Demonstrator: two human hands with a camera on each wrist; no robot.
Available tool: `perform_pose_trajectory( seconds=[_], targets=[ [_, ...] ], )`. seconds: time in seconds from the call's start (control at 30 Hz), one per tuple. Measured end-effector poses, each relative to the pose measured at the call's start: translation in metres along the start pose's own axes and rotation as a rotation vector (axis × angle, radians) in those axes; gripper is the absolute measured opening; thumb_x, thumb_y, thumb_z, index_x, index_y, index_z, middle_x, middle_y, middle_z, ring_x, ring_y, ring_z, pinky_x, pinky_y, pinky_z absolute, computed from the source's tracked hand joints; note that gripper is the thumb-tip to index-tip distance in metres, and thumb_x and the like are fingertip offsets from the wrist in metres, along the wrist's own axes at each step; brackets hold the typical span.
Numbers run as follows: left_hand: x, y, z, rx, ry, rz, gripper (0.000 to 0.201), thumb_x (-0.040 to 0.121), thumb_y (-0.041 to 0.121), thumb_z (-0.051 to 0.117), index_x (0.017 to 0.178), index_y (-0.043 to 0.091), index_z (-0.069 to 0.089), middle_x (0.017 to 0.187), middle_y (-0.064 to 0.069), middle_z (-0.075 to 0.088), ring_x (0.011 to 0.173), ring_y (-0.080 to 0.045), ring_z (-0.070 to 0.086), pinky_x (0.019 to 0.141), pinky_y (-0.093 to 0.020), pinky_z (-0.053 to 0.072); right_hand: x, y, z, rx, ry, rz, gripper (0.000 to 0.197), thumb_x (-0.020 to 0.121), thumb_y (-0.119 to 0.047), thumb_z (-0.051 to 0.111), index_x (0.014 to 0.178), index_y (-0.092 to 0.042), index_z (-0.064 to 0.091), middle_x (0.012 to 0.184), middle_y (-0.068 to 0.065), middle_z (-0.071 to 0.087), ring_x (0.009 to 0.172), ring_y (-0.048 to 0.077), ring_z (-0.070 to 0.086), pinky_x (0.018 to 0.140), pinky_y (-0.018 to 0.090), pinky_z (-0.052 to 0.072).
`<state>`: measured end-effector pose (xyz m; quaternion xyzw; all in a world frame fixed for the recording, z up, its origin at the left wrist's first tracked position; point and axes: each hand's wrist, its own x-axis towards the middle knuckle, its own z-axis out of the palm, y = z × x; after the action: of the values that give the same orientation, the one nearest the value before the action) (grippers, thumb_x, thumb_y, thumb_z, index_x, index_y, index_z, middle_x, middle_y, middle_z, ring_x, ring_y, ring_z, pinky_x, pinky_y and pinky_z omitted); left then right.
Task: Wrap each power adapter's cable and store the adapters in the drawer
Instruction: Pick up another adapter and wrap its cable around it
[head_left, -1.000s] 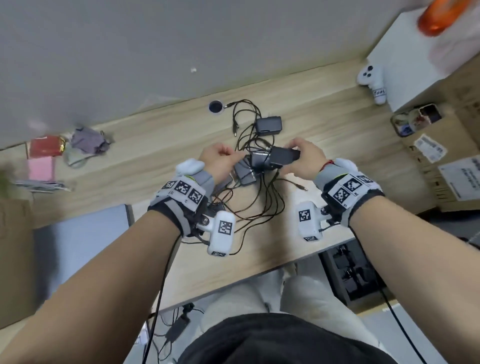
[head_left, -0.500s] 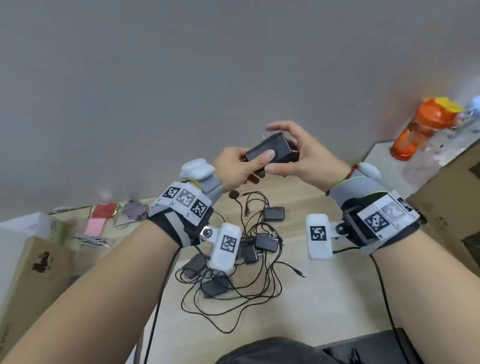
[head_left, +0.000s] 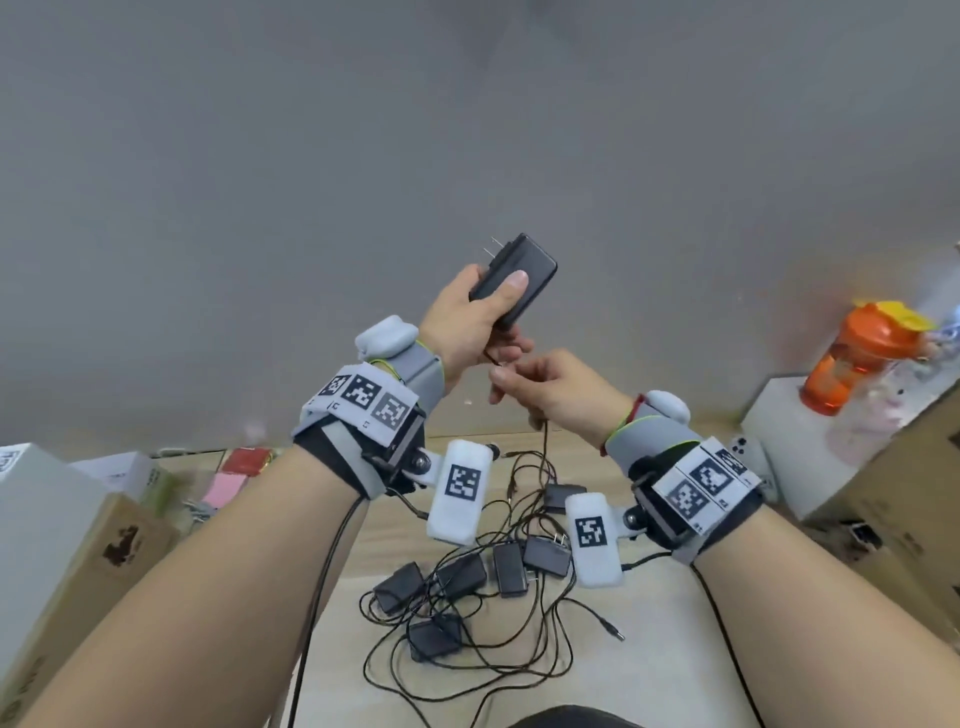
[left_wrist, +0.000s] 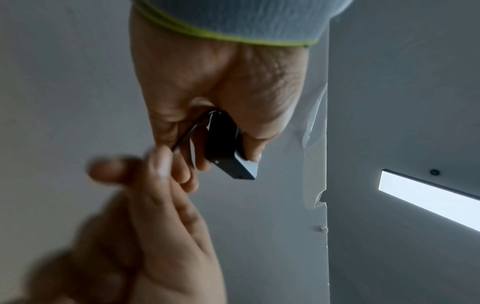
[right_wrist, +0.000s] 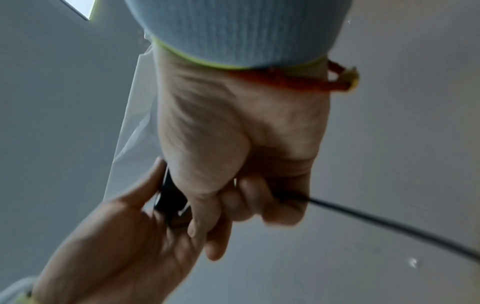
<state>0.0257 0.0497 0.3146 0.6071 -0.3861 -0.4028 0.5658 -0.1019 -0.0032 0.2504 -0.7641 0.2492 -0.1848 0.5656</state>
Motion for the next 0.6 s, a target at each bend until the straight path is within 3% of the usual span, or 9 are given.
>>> perform_pose_trajectory(
  seconds=[0.13,0.23,0.37,0.47,0.6],
  targets=[
    [-0.005,-0.002,-0.022,0.089,0.008,-0.041,0.021,0.096,0.028,0.061,0.107,0.012,0.053,0.08,-0.01,0.051,0.071,-0.029,0.06,0.063,-0.034,0.062,-0.002,-0.005,-0.025,-0.03,0.144,-0.005,0.023,0.092,-0.034,0.066,0.077,-0.017,0.072,0.048,-0.015,0.042,0.049,0.011,0.028,0.048,0.025,0.026],
    [-0.008,-0.004,-0.032,0.178,-0.068,-0.078,0.028,0.095,0.027,0.063,0.117,0.012,0.056,0.093,-0.007,0.055,0.06,-0.02,0.06,0.06,-0.025,0.059,0.0,-0.014,-0.039,0.013,0.224,-0.028,0.012,0.091,-0.026,0.068,0.093,-0.014,0.07,0.046,-0.017,0.041,0.044,0.002,0.032,0.046,0.016,0.027],
    [-0.011,-0.003,-0.038,0.233,-0.18,-0.101,0.028,0.093,0.025,0.067,0.116,0.011,0.061,0.092,-0.006,0.061,0.057,-0.016,0.058,0.055,-0.021,0.05,-0.004,-0.025,-0.042,-0.008,0.201,-0.061,0.022,0.095,-0.026,0.062,0.109,-0.011,0.069,0.047,-0.018,0.048,0.043,-0.001,0.041,0.046,0.01,0.031],
    [-0.011,-0.001,-0.036,0.203,-0.149,-0.125,0.033,0.089,0.034,0.07,0.112,0.01,0.065,0.09,-0.006,0.062,0.057,-0.017,0.058,0.056,-0.02,0.049,-0.007,-0.029,-0.036,-0.035,0.198,-0.067,0.024,0.098,-0.021,0.057,0.109,-0.002,0.068,0.046,-0.02,0.053,0.043,-0.004,0.047,0.048,0.007,0.035],
    [-0.008,-0.002,-0.027,0.118,-0.092,-0.141,0.036,0.082,0.045,0.075,0.097,0.013,0.07,0.09,-0.008,0.067,0.062,-0.02,0.063,0.06,-0.022,0.055,-0.003,-0.026,-0.027,-0.054,0.212,-0.058,0.029,0.097,-0.028,0.06,0.105,-0.002,0.069,0.046,-0.019,0.045,0.042,0.0,0.036,0.047,0.011,0.028]
  ],
)
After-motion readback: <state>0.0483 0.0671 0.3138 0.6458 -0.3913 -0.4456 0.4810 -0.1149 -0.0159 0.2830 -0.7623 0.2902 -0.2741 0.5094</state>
